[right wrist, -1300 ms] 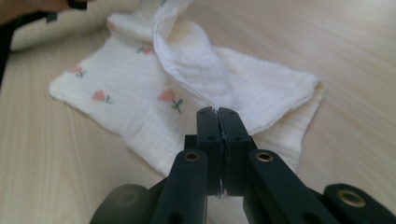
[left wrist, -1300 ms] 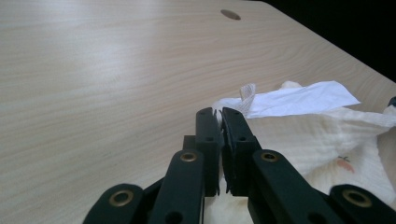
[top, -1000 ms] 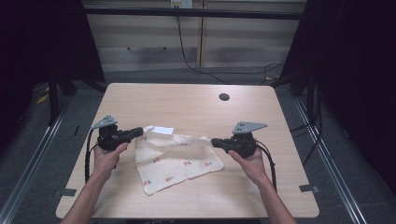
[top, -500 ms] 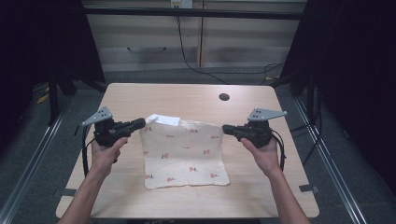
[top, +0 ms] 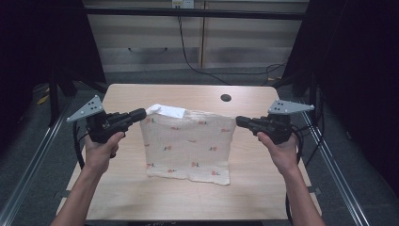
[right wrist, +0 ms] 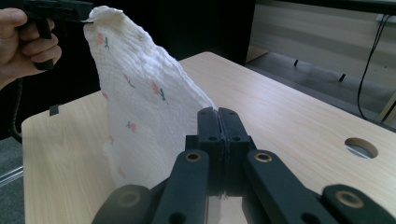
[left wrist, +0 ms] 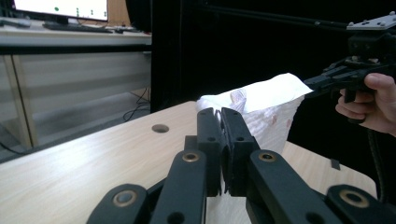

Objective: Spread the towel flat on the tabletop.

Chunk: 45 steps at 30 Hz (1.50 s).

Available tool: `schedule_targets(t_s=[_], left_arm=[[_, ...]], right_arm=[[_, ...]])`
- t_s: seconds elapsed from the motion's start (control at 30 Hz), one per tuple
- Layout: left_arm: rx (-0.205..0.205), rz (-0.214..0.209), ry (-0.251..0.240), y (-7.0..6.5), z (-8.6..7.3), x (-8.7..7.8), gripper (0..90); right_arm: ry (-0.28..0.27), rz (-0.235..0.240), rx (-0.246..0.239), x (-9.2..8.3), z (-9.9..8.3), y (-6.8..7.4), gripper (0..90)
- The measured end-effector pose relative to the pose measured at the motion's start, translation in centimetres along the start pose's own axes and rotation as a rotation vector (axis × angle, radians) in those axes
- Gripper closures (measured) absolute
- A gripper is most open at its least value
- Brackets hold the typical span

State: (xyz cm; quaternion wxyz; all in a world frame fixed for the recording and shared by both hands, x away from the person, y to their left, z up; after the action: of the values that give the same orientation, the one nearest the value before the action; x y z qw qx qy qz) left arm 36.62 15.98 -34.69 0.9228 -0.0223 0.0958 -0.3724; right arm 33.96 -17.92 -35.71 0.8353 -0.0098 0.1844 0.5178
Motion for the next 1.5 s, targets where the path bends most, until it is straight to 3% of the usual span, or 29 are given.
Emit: schedule_targets(t_s=[0.1, 0.23, 0.47, 0.6, 0.67, 0.8, 0.83, 1.03, 1.17, 1.2, 1.27, 1.3, 1.33, 1.5], left_arm=[[0.025, -0.004, -0.01, -0.7, 0.4, -0.4, 87.4], [0.023, -0.013, -0.015, -1.4, 0.5, -0.8, 87.4], [0.055, -0.031, -0.025, -2.8, 0.9, -2.0, 87.4], [0.079, -0.049, -0.034, -3.8, 1.3, -2.9, 87.4], [0.068, -0.078, -0.037, -4.6, 1.6, -3.6, 87.4], [0.089, -0.061, -0.058, -5.7, 2.0, -4.8, 87.4], [0.107, -0.056, -0.057, -5.8, 2.0, -5.0, 87.4], [0.071, -0.043, -0.03, -5.0, 0.9, -4.6, 87.3], [0.035, -0.026, 0.04, -3.4, -1.0, -2.8, 87.3], [0.03, -0.019, 0.054, -3.0, -1.6, -2.2, 87.3], [0.019, 0.003, 0.088, -2.0, -2.6, -1.0, 87.3], [0.008, 0.011, 0.098, -1.5, -3.1, -0.4, 87.2], [-0.01, 0.014, 0.112, -1.0, -3.5, 0.3, 87.2], [-0.031, 0.041, 0.193, 1.0, -5.8, 3.6, 87.1]], right_arm=[[-0.002, 0.002, -0.019, -0.6, 0.4, 0.6, 89.2], [-0.002, -0.007, -0.024, -1.4, 0.6, 1.2, 89.2], [-0.011, -0.004, -0.042, -2.4, 0.8, 2.4, 89.2], [-0.026, -0.004, -0.06, -3.2, 1.2, 3.6, 89.2], [-0.03, -0.005, -0.075, -3.6, 1.5, 4.4, 89.2], [-0.036, 0.001, -0.102, -4.4, 2.1, 6.1, 89.2], [-0.042, 0.001, -0.109, -4.6, 2.2, 6.8, 89.2], [-0.072, -0.015, -0.124, -4.9, 1.9, 7.4, 89.2], [-0.03, -0.029, -0.075, -3.7, -0.1, 5.4, 89.2], [-0.004, -0.039, -0.038, -2.7, -1.4, 3.7, 89.2], [0.002, -0.045, -0.024, -2.3, -1.9, 2.9, 89.2], [0.019, -0.058, 0.004, -1.4, -2.8, 1.2, 89.2], [0.019, -0.058, 0.004, -1.4, -2.8, 1.2, 89.2], [0.066, -0.074, 0.065, 0.8, -4.8, -2.9, 89.2]])
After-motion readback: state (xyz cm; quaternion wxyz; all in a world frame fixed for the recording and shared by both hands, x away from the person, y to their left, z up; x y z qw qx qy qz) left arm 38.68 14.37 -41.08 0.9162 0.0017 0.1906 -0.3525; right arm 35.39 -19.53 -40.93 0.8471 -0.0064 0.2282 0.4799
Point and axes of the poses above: each handheld gripper's, and its own axes: x roughly forward along the jaws, z roughly out of its top, y roughly to its left, the point moved 8 cm from there along x, roughly forward along the jaws, and after that the axes turned 15 degrees about z, right-handed, at the moved point
